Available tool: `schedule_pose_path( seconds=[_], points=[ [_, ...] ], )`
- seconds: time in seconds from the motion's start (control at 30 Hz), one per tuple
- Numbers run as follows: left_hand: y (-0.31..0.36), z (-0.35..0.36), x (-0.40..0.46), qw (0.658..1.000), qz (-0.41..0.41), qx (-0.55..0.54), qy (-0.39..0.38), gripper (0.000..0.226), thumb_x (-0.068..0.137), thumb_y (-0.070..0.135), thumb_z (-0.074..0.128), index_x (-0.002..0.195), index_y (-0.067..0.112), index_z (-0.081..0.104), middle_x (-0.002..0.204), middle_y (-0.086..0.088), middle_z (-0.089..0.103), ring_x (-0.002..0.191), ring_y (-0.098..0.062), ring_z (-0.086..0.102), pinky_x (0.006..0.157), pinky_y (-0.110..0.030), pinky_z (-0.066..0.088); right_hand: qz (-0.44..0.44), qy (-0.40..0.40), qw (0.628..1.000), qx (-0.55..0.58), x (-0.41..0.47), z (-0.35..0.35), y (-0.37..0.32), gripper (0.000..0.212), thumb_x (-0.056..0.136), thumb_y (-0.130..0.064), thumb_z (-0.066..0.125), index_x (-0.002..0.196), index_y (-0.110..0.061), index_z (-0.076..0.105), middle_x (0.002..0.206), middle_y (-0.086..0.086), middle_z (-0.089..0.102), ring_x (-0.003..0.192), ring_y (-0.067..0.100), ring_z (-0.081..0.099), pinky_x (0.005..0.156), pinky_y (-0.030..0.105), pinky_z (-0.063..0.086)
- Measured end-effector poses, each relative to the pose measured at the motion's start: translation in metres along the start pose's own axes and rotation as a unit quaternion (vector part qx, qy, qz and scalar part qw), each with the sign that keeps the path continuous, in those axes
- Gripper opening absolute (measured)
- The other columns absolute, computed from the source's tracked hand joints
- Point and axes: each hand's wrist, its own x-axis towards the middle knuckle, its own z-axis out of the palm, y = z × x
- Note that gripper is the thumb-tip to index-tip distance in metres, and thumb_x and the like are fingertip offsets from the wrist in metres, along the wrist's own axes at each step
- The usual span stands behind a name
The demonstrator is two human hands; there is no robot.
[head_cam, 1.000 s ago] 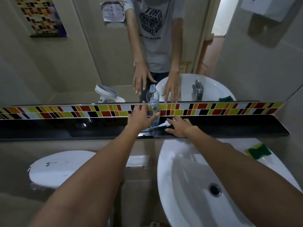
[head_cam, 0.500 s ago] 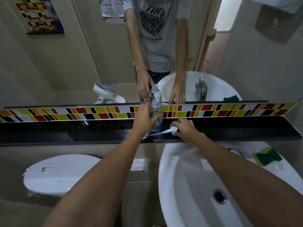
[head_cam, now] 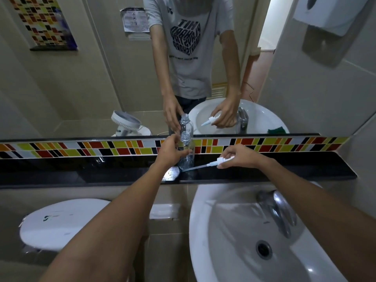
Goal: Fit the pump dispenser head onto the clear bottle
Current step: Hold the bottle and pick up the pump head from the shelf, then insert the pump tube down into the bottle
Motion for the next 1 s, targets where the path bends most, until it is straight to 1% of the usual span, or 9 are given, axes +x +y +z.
schedule_pose_path(
  seconds=[0.17, 0.3, 0.43, 0.53, 0.63, 0.7, 0.83, 0.9, 1.0],
  points=[
    [0.011, -0.006, -0.002, 1.000, 0.001, -0.022, 0.018, 0.062, 0.081, 0.023, 0.086, 0.134, 0.012, 0.058, 0.128, -0.005, 0.070, 0.119, -0.024, 0.067, 0.098, -0.042, 0.058, -0.015, 0.033, 0.999, 0.034, -0.015, -0.028, -0.017, 0.042, 0.073, -0.050, 0.087, 0.102, -0.021, 0.078, 0.110, -0.002, 0.068, 0.099, 0.012, 0.062, 0.083, 0.032, 0.049],
    [0.010, -0.010, -0.004, 0.999, -0.011, -0.024, 0.020, 0.064, 0.080, 0.020, 0.087, 0.136, 0.011, 0.058, 0.131, -0.006, 0.070, 0.122, -0.026, 0.067, 0.099, -0.045, 0.059, -0.041, 0.058, 0.993, 0.097, -0.019, -0.036, -0.032, 0.037, 0.075, -0.045, 0.088, 0.097, -0.018, 0.079, 0.098, 0.009, 0.074, 0.087, 0.018, 0.066, 0.076, 0.031, 0.049],
    [0.010, -0.007, -0.006, 0.999, -0.022, -0.026, 0.011, 0.066, 0.082, 0.017, 0.086, 0.140, 0.007, 0.055, 0.135, -0.009, 0.067, 0.121, -0.025, 0.065, 0.071, -0.019, 0.051, -0.040, 0.054, 0.991, 0.113, -0.018, -0.047, -0.038, 0.037, 0.073, -0.045, 0.088, 0.099, -0.020, 0.080, 0.098, 0.007, 0.077, 0.096, 0.026, 0.071, 0.086, 0.040, 0.056],
    [0.009, -0.002, -0.012, 1.000, -0.024, -0.020, 0.003, 0.066, 0.082, 0.017, 0.086, 0.139, 0.008, 0.055, 0.133, -0.008, 0.066, 0.112, -0.018, 0.061, 0.065, -0.016, 0.047, -0.042, 0.053, 0.987, 0.146, -0.020, -0.052, -0.036, 0.037, 0.074, -0.038, 0.089, 0.102, -0.017, 0.078, 0.097, 0.006, 0.080, 0.096, 0.027, 0.075, 0.086, 0.037, 0.058],
    [0.009, 0.002, -0.016, 0.999, -0.027, -0.025, -0.005, 0.066, 0.082, 0.016, 0.086, 0.139, 0.007, 0.055, 0.131, -0.005, 0.066, 0.109, -0.014, 0.058, 0.068, -0.017, 0.046, -0.037, 0.064, 0.979, 0.192, -0.023, -0.055, -0.038, 0.047, 0.077, -0.025, 0.090, 0.117, -0.016, 0.068, 0.105, 0.005, 0.076, 0.096, 0.021, 0.072, 0.079, 0.024, 0.055],
    [0.011, 0.000, -0.017, 0.999, -0.026, -0.034, -0.009, 0.066, 0.082, 0.013, 0.085, 0.140, 0.006, 0.054, 0.127, -0.004, 0.065, 0.108, -0.014, 0.058, 0.072, -0.019, 0.049, -0.038, 0.066, 0.971, 0.227, -0.024, -0.058, -0.044, 0.063, 0.077, -0.019, 0.089, 0.132, -0.021, 0.058, 0.113, 0.003, 0.072, 0.101, 0.016, 0.071, 0.083, 0.024, 0.053],
    [0.011, 0.000, -0.022, 0.997, -0.031, -0.070, -0.015, 0.066, 0.082, 0.006, 0.084, 0.141, 0.004, 0.054, 0.129, -0.008, 0.066, 0.107, -0.018, 0.062, 0.077, -0.025, 0.057, -0.049, 0.079, 0.963, 0.254, -0.022, -0.063, -0.051, 0.087, 0.075, -0.021, 0.091, 0.146, -0.031, 0.041, 0.104, -0.010, 0.071, 0.097, 0.010, 0.073, 0.096, 0.028, 0.050],
    [0.011, 0.002, -0.025, 0.996, -0.030, -0.079, -0.014, 0.065, 0.082, 0.005, 0.084, 0.140, 0.005, 0.054, 0.127, -0.007, 0.066, 0.107, -0.019, 0.063, 0.088, -0.034, 0.060, -0.060, 0.102, 0.957, 0.265, -0.021, -0.064, -0.055, 0.092, 0.073, -0.022, 0.092, 0.148, -0.029, 0.040, 0.108, -0.001, 0.076, 0.099, 0.013, 0.075, 0.098, 0.031, 0.052],
    [0.011, 0.004, -0.027, 0.996, -0.024, -0.086, -0.016, 0.063, 0.081, 0.005, 0.085, 0.138, 0.006, 0.056, 0.117, -0.001, 0.065, 0.109, -0.021, 0.065, 0.096, -0.042, 0.061, -0.079, 0.141, 0.944, 0.289, -0.020, -0.067, -0.066, 0.086, 0.070, -0.025, 0.094, 0.143, -0.024, 0.048, 0.111, 0.004, 0.078, 0.099, 0.018, 0.077, 0.090, 0.030, 0.055]
  ],
)
